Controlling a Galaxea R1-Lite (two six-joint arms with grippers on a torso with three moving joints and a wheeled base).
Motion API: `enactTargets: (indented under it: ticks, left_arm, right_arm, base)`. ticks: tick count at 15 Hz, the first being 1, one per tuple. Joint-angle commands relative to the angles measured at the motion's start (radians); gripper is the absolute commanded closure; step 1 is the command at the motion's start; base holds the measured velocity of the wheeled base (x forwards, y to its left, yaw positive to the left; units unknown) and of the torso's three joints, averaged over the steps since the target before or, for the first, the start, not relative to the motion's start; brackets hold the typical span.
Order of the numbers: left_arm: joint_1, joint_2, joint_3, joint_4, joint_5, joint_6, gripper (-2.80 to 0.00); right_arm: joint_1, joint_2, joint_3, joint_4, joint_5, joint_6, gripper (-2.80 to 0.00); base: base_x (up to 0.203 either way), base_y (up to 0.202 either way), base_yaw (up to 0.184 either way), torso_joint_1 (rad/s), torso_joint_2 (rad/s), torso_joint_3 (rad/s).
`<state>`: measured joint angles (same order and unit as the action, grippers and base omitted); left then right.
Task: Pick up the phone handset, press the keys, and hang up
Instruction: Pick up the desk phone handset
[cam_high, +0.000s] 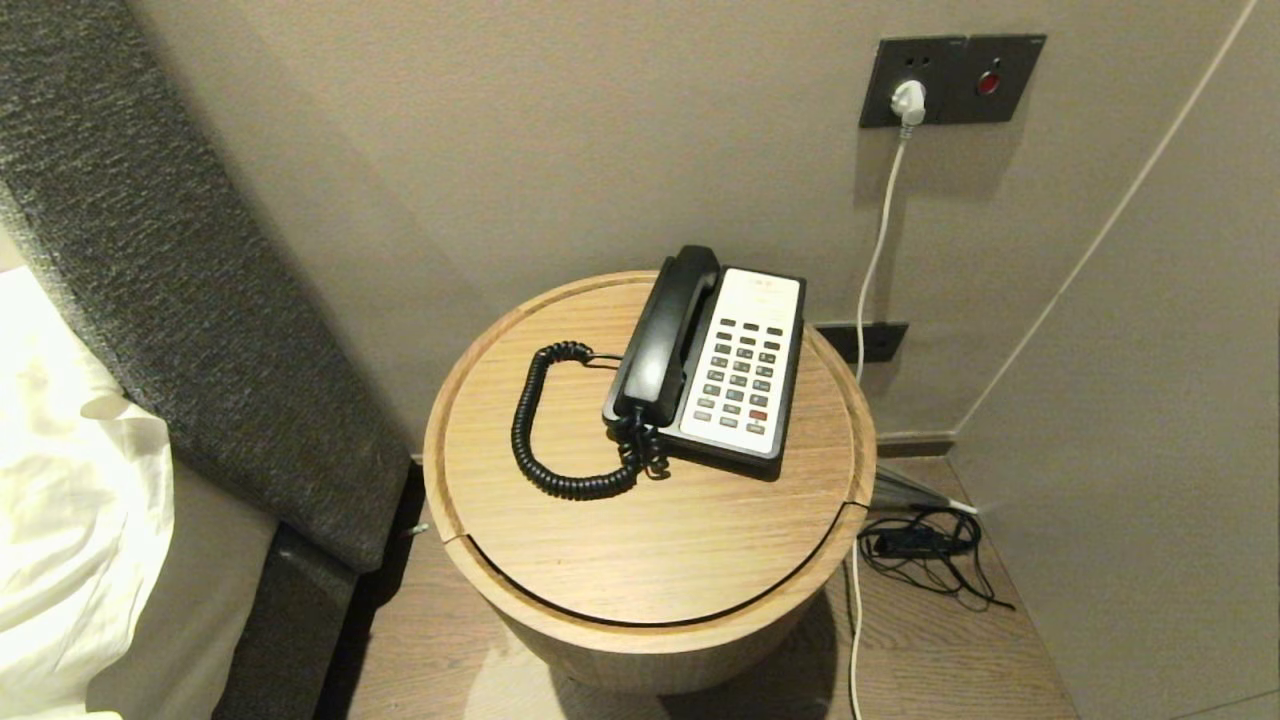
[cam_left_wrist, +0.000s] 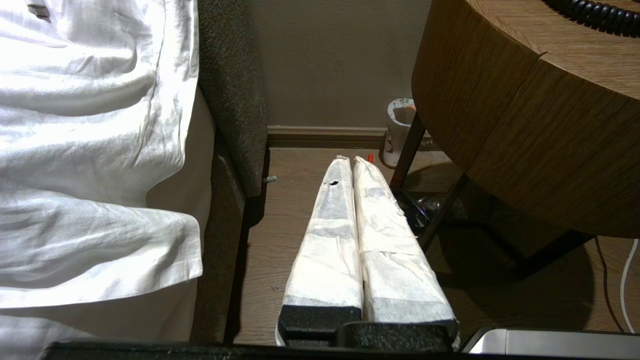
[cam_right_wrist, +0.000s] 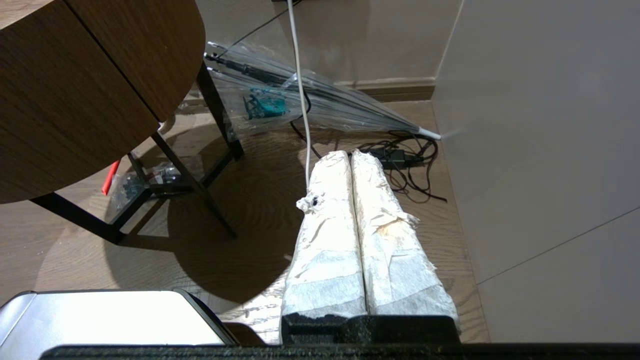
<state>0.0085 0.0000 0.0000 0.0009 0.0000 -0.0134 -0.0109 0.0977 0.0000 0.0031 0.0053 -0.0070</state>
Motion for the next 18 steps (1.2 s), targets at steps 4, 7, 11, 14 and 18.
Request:
enactTargets:
  ticks: [4,7,11,14,18]
  left_arm:
    - [0.002,0.002,0.001,-0.003,-0.001,0.003,0.00]
    - [0.001,0.045,-0.190,0.045,-0.077,0.008,0.00]
    - [0.003,0.396,-0.636,0.265,-0.358,0.002,0.00]
    - [0.002,0.764,-0.864,0.328,-0.516,-0.001,0.00]
    - [-0.052,1.178,-1.217,0.364,-0.607,-0.005,0.00]
  right_arm:
    - [0.000,0.001,0.000,0.000,0.001,-0.001,0.00]
    - [0.000,0.001,0.000,0.000,0.001,-0.001,0.00]
    - [0.000,0.001,0.000,0.000,0.001,-0.001,0.00]
    - [0.000,0.001,0.000,0.000,0.001,-0.001,0.00]
    - [0.000,0.001,0.000,0.000,0.001,-0.001,0.00]
  base:
    - [0.000,0.000,0.000,0.000,0.00,0.000]
    - [0.000,0.000,0.000,0.000,0.00,0.000]
    - [0.000,0.000,0.000,0.000,0.00,0.000]
    - [0.000,0.000,0.000,0.000,0.00,0.000]
    - [0.000,0.000,0.000,0.000,0.00,0.000]
